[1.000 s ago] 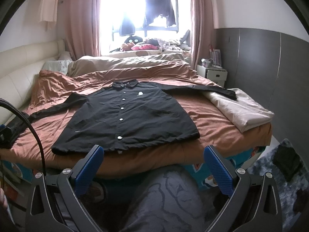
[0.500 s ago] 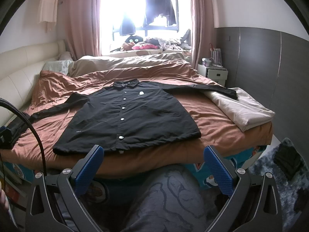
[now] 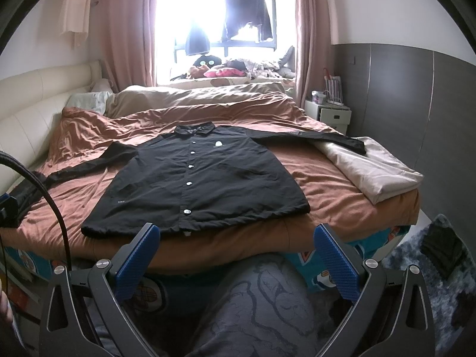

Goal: Fold large clothes

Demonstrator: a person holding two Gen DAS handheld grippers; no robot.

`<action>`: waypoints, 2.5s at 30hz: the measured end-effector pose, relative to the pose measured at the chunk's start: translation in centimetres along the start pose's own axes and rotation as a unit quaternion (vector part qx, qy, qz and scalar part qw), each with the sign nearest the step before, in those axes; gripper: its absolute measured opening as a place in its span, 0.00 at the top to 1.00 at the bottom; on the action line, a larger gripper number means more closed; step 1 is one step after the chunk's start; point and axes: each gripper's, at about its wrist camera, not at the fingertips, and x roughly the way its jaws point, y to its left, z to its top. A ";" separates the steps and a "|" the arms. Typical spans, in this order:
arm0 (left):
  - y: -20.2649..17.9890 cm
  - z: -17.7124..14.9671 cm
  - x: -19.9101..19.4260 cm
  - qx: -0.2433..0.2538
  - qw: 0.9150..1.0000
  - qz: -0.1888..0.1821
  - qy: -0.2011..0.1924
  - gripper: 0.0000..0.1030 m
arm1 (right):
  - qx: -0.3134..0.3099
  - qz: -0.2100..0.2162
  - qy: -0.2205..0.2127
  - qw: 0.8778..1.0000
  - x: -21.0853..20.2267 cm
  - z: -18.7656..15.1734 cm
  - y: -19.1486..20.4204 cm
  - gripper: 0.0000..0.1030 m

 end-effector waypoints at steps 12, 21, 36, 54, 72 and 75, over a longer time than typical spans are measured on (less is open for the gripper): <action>0.8 -0.1 0.2 -0.006 1.000 -0.001 0.003 0.00 | -0.001 0.000 0.000 1.000 0.1 -0.1 0.1 0.00; 1.7 -0.1 1.0 -0.015 1.000 0.000 0.009 0.00 | 0.000 -0.001 0.009 1.000 1.5 0.1 -0.1 0.00; 5.4 1.6 7.3 -0.033 0.998 0.023 0.051 0.00 | -0.001 0.031 0.040 0.999 7.8 3.7 0.7 0.00; 15.5 4.9 16.1 -0.104 0.988 0.081 0.086 0.00 | 0.019 0.111 0.101 0.988 17.1 6.0 0.2 0.00; 35.0 8.9 23.7 -0.174 0.960 0.187 0.114 0.11 | -0.023 0.158 0.114 0.981 28.8 13.1 5.4 0.04; 37.3 8.6 24.9 -0.193 0.953 0.199 0.123 0.16 | -0.032 0.164 0.114 0.979 30.3 13.5 6.5 0.04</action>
